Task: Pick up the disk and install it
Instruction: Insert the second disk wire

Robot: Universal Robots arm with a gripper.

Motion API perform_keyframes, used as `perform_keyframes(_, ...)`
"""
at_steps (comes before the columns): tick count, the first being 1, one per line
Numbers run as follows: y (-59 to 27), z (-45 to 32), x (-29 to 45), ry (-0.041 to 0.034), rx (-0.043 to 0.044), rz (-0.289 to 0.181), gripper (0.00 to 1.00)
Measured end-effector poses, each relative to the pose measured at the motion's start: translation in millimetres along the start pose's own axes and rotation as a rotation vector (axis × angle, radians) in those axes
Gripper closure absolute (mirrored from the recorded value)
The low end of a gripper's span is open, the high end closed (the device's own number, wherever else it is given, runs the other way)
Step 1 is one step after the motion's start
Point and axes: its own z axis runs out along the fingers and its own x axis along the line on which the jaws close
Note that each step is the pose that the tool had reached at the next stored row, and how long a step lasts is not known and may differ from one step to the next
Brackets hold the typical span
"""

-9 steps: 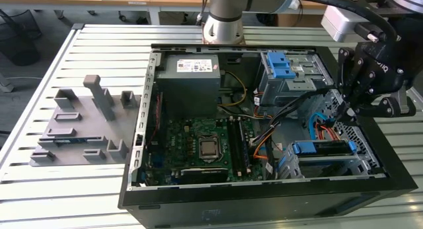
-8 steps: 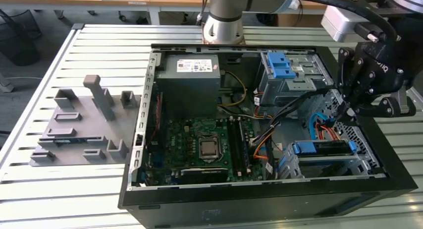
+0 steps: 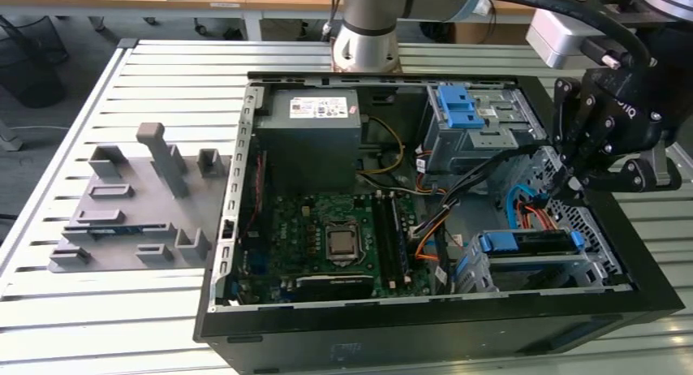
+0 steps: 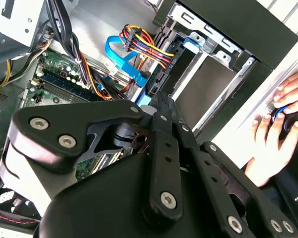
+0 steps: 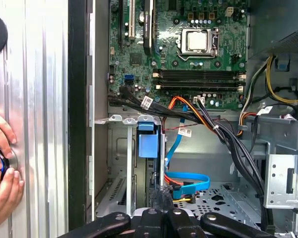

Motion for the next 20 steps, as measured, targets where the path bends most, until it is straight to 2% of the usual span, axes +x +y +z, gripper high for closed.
perform_keyframes(13, 0.2, 0.1, 0.0, -0.0001, 0.0, 0.0, 0.89)
perform_keyframes(15, 0.2, 0.1, 0.0, -0.0001, 0.0, 0.0, 0.89)
perform_keyframes(16, 0.2, 0.1, 0.0, 0.0, 0.0, 0.0, 0.82)
perform_keyframes(20, 0.3, 0.1, 0.0, 0.0, 0.0, 0.0, 0.82)
